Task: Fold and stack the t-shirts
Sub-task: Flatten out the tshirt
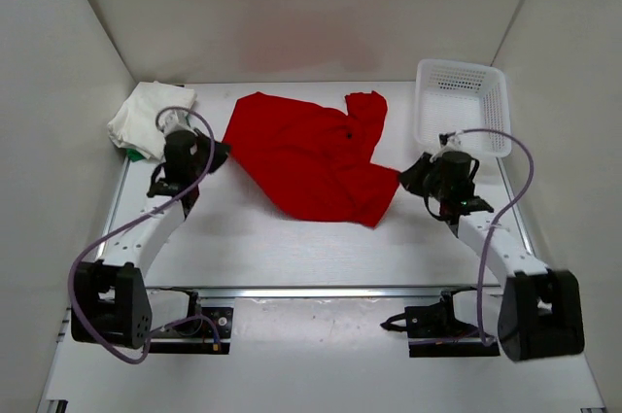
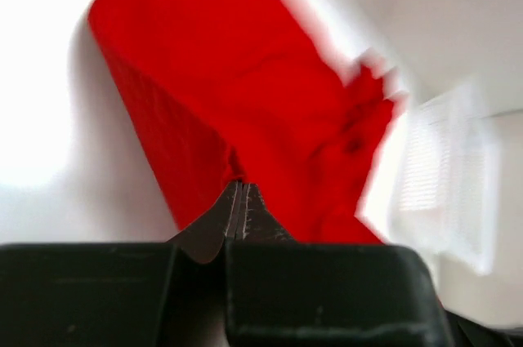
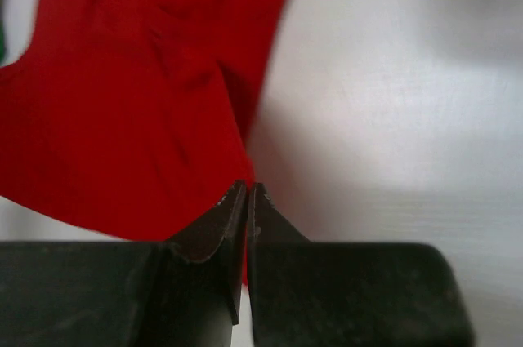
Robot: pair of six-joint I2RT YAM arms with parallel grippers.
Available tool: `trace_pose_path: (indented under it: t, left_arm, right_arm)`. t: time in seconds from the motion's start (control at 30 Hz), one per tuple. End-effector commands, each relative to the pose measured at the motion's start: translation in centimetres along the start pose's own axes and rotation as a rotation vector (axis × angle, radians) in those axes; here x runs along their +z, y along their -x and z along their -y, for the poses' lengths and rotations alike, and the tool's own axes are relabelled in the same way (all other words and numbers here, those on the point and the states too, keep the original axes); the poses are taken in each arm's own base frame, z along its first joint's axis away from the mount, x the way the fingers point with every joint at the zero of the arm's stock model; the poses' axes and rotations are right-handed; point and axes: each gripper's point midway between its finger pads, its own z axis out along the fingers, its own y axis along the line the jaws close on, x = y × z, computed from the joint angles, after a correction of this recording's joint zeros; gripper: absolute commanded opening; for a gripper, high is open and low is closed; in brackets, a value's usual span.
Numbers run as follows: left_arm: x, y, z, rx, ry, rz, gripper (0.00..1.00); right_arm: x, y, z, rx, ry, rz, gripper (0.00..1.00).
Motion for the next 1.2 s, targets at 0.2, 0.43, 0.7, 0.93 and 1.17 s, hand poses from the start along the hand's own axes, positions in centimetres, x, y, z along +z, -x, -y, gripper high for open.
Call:
trace_pose_path:
  t: [0.2,0.43,0.7,0.93,1.17]
  left_arm:
    - [-11.0,19.5,13.9,0.118,-0.252,0.41,0.0]
    - [-16.5,25.9,20.4,0.16,-0.339,0.547,0.0]
    - [-14.5,27.7,19.1,0.165,-0.265,0.564,0.0]
    - [-4.4,21.7,9.4,0.153,-0.06,0.387,0.0]
    - [6.3,19.2,7.5,0.131,0.002,0.184,0.0]
  right_arm:
    - [-16.4,20.0,-13.9,-0.305,-0.08,0.51,0.0]
    - [-27.9,27.9,-25.4,-0.428,-0.13,0.806,0.0]
    - [-24.3,30.6,-29.9,-0.626,-0.105,0.822,0.0]
    - [-5.6,27.2,-18.7,-0.56,0.107,0.393,0.01]
    - [4.8,32.0,-17.1,-0.551,0.114,0.256,0.0]
